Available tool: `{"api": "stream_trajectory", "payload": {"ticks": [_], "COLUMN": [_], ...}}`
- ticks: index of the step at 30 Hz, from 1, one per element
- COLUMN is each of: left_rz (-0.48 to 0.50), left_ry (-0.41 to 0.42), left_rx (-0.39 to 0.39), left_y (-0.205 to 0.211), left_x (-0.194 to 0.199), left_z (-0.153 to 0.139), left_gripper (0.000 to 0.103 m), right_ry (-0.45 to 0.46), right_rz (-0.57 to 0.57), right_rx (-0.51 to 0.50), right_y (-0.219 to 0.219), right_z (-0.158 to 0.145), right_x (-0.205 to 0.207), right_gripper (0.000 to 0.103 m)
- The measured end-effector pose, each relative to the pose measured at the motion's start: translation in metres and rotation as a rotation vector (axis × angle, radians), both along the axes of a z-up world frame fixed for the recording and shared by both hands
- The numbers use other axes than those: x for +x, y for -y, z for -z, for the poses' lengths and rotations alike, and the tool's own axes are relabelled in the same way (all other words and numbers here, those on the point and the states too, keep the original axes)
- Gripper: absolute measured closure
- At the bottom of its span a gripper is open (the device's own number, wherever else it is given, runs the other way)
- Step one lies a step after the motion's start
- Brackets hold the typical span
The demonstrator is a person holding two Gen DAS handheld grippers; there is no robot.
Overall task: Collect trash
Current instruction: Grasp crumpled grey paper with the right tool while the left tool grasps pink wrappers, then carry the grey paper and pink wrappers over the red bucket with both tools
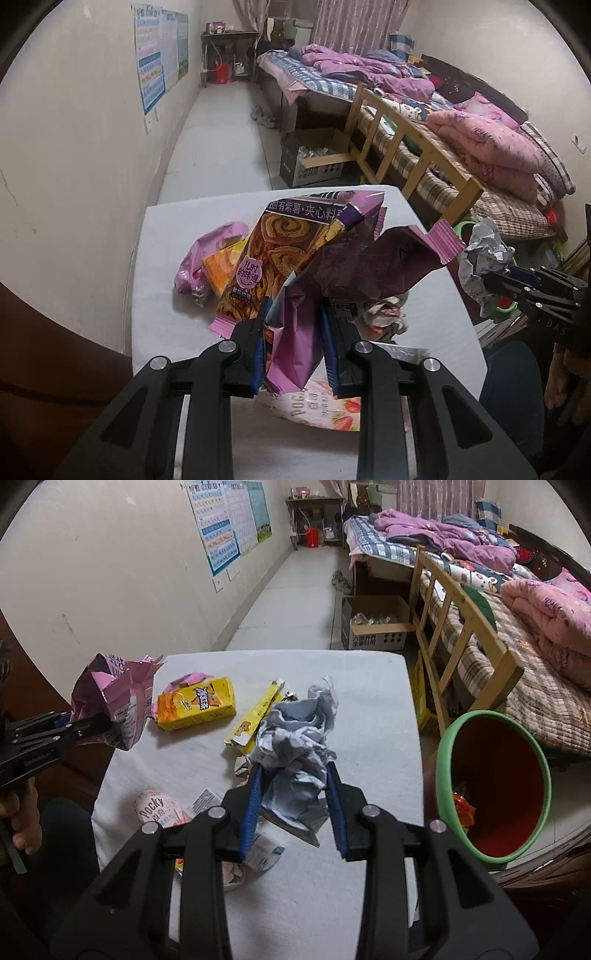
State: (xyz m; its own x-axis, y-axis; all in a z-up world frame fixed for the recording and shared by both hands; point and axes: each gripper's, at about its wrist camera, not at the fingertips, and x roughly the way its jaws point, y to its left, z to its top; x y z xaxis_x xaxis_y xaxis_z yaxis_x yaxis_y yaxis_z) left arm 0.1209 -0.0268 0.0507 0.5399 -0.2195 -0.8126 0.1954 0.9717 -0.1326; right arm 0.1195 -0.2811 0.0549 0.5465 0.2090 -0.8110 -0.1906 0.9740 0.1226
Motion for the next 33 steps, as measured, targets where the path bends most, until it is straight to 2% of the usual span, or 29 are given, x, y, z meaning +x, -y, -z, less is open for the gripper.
{"api": "stream_trajectory", "payload": {"ticks": [6,19,28,33], "left_rz": [0.018,0.100,0.197,0.270], "left_ry": [0.024,0.034,0.037,0.031], "left_rx": [0.002,0.002,-0.018,-0.048], "left_y": [0.015,0.062,0.126,0.178], "left_x": [0.001,0.007,0.026,0.036], "left_z": [-0.013,-0.024,-0.031,-0.034], "left_gripper": [0.080,0.080,0.080,0.080], "right_ry": [0.029,0.046,0.051,0.052], "right_rz": [0.012,0.064,0.176,0.247], "right_rx": [0.013,0.042,0.045,0.035], "right_y": [0.008,0.043,0.108,0.152], "right_z": [-0.013,-0.018,-0.016,-0.016], "right_x": [-0.008,-0.009,-0.012,-0.012], "right_gripper": [0.070,0.070,0.070,0.070]}}
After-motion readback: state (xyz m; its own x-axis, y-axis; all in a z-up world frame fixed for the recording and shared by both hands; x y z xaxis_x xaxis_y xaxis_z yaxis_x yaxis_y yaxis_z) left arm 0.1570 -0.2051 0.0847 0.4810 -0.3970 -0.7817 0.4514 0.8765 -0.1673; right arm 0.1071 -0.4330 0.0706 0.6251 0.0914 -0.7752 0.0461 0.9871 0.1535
